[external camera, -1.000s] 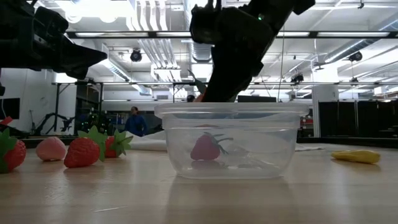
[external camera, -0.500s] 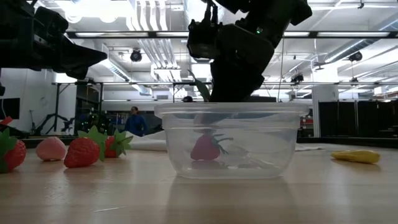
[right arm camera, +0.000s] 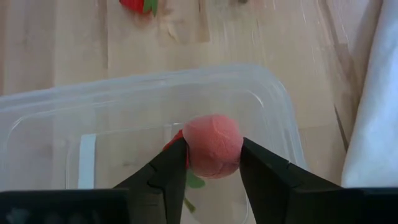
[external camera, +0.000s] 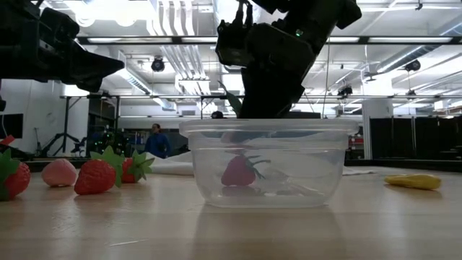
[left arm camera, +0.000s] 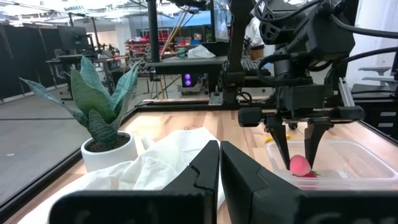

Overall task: Pick and placing Produce into tupperware
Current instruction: Put the pink peach into the transparent bin, then put the yellow corn into the transparent bin

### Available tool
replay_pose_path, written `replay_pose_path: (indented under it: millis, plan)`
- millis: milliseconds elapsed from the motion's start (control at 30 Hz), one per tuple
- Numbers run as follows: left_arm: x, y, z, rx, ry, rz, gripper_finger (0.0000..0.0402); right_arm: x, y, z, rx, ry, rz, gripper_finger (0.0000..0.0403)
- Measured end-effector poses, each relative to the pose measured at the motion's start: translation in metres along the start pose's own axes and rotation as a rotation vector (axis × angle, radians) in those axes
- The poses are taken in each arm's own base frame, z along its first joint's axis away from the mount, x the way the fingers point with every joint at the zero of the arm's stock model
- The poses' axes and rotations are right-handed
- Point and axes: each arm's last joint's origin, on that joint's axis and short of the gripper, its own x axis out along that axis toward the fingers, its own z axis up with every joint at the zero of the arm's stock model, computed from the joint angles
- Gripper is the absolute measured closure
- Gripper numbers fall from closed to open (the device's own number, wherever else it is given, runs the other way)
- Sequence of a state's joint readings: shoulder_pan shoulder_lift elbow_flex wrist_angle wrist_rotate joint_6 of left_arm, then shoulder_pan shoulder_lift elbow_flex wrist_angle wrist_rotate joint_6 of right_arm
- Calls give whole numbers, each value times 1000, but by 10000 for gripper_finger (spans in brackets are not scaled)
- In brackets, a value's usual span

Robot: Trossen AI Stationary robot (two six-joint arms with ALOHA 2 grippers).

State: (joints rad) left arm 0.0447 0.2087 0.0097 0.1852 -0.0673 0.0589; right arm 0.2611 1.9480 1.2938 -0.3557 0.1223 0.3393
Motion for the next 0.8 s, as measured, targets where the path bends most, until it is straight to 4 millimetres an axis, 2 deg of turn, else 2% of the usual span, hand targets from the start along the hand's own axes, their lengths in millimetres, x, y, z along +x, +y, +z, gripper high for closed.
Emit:
replay_pose_path:
  millis: [500, 800]
  plan:
    - [0, 0, 0, 0, 0, 0, 402, -4, -1, 4, -31, -18, -4, 222]
    - [0, 0, 0, 0, 0, 0, 402, -41, -7, 5, -46, 19, -20, 224]
